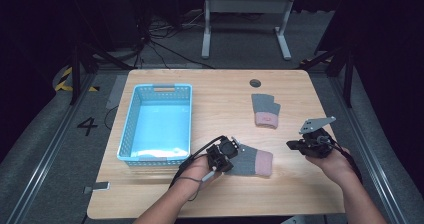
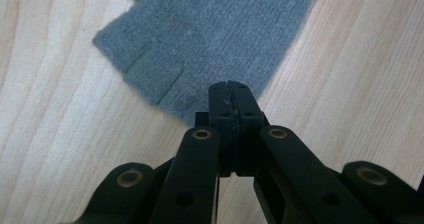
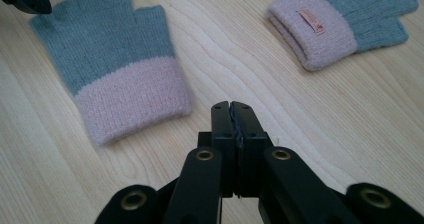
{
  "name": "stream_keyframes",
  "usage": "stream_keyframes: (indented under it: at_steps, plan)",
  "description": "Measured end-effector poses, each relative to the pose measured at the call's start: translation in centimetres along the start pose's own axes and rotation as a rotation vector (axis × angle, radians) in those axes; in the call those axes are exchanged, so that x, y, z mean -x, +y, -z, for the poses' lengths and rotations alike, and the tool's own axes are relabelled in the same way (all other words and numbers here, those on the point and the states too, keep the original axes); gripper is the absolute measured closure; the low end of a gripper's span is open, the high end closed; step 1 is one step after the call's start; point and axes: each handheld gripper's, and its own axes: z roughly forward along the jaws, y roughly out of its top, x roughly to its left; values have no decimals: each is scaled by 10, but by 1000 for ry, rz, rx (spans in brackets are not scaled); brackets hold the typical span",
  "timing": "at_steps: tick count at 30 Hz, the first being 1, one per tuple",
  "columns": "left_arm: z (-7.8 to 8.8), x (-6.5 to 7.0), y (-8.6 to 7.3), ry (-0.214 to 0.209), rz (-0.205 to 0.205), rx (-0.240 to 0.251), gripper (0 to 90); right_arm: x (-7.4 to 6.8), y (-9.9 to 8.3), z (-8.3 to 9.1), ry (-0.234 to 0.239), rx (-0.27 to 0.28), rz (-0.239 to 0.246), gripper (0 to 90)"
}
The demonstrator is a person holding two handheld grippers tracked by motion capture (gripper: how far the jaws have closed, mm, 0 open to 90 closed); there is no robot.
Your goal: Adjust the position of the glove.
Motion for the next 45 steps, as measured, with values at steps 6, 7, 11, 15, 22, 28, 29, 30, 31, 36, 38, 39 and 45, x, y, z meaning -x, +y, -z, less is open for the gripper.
stream_keyframes:
  at_steps: [6, 7, 11, 15, 22, 28, 29, 30, 31, 36, 38, 39, 45]
  plan:
    - [-7, 0, 1, 9, -8, -31, 896, 0, 0, -1, 1, -1, 0, 888]
    - [-7, 0, 1, 10, -6, -30, 896, 0, 0, -1, -1, -2, -1, 888]
    - [-7, 1, 1, 12, -14, -40, 896, 0, 0, -1, 0, -2, -2, 888]
    - [-8, 4, 2, -1, -17, -46, 896, 0, 0, -2, 2, -2, 2, 888]
    - [-9, 15, 4, -27, -56, -69, 895, 0, 0, -2, 3, -4, 1, 887]
    - [-10, 18, 5, -42, -67, -76, 893, 0, 0, -2, 3, -7, -4, 887]
    - [-9, 18, 5, -42, -67, -73, 891, 0, -1, -2, 3, -8, -5, 887]
    - [-9, 17, 5, -45, -65, -70, 881, 0, -1, -2, 3, -8, -5, 887]
    - [-8, 17, 5, -47, -60, -60, 864, 0, -1, -2, 4, -7, -4, 887]
    - [0, 17, 5, -53, -52, -23, 805, 2, -1, -2, 1, -5, -5, 887]
    - [8, 16, 4, -47, -48, 1, 796, 2, -1, -1, -1, 1, -4, 887]
    - [10, 15, 4, -48, -40, 11, 789, 1, -1, -1, -1, 3, -3, 886]
    - [23, 11, 2, -53, -12, 77, 725, 1, -1, -1, -8, 6, -9, 865]
